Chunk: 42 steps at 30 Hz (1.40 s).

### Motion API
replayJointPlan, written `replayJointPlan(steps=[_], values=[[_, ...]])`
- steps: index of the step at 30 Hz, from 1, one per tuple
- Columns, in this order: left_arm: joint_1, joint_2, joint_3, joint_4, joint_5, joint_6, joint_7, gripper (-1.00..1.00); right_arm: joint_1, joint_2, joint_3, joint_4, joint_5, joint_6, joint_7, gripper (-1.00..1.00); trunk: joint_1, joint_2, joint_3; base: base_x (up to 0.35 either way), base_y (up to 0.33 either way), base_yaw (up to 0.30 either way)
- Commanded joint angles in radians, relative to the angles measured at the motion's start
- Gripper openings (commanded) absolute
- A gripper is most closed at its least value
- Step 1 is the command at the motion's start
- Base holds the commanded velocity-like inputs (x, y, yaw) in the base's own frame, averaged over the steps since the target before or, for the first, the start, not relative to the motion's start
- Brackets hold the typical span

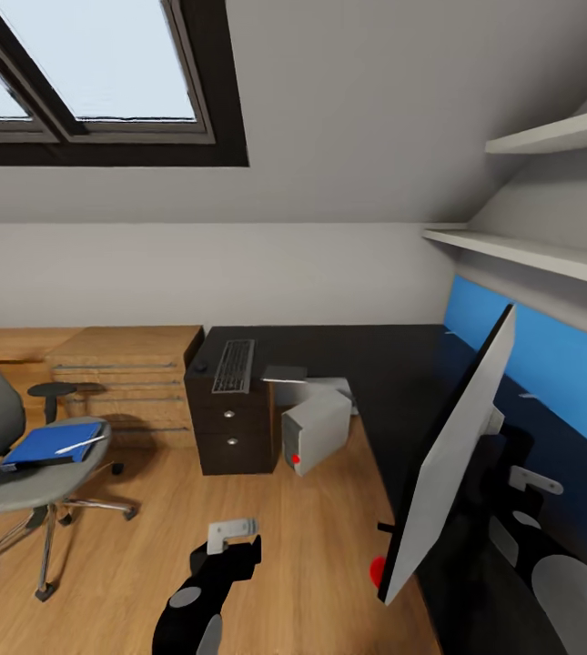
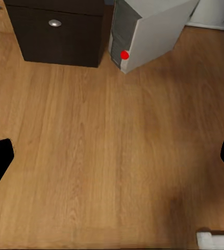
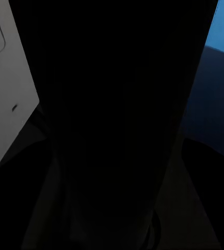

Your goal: In the bedroom, organize the workspace by keeping the computer under the desk, ensuring the monitor is on the desk, placing the keyboard on the desk next to the monitor, placing the mouse on the desk next to the keyboard, moving the folder from the swivel chair onto the desk next to the mouse, stacking the notebook on top of the folder with the pen on top of the notebook, and positioning the swivel chair next to the desk.

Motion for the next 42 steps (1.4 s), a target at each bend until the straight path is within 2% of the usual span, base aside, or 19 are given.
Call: replayJointPlan(steps=[1, 7, 10, 14, 31, 32, 42], values=[[-0.001, 0.000, -0.002, -0.001, 0.011, 0.003, 0.009, 1.00, 0.000, 0.000, 0.005, 0.003, -0.010, -0.004, -0.001, -1.00, 0.000, -0.001, -0.002, -0.254, -0.239, 0.259], [-0.001, 0.003, 0.005, -0.031, 0.010, 0.001, 0.011, 1.00, 0.000, -0.001, 0.005, 0.003, -0.010, -0.005, -0.001, -1.00, 0.000, -0.001, -0.002, -0.109, -0.309, 0.095], [-0.001, 0.004, 0.035, -0.035, 0.012, 0.000, 0.011, 1.00, 0.000, -0.001, 0.005, 0.003, -0.010, -0.005, -0.001, -1.00, 0.000, -0.001, -0.002, -0.004, -0.345, 0.002], [-0.001, 0.005, 0.049, -0.035, 0.012, 0.002, 0.010, 1.00, 0.000, -0.001, 0.005, 0.003, -0.010, -0.004, -0.001, -1.00, 0.000, -0.001, -0.002, 0.000, -0.346, 0.000], [-0.001, 0.005, 0.053, -0.035, 0.011, 0.002, 0.011, 1.00, 0.000, -0.001, 0.005, 0.003, -0.010, -0.005, -0.001, -1.00, 0.000, -0.001, -0.002, 0.000, -0.346, 0.000], [-0.001, 0.005, 0.072, -0.035, 0.011, 0.002, 0.011, 1.00, 0.000, 0.000, 0.005, 0.003, -0.010, -0.005, -0.001, -1.00, 0.000, -0.001, -0.002, 0.000, -0.066, 0.000], [-0.001, 0.005, 0.075, -0.034, 0.011, 0.002, 0.011, 1.00, 0.000, 0.003, 0.005, 0.003, -0.009, -0.005, -0.001, -1.00, 0.000, -0.001, -0.002, 0.000, -0.166, 0.000]])
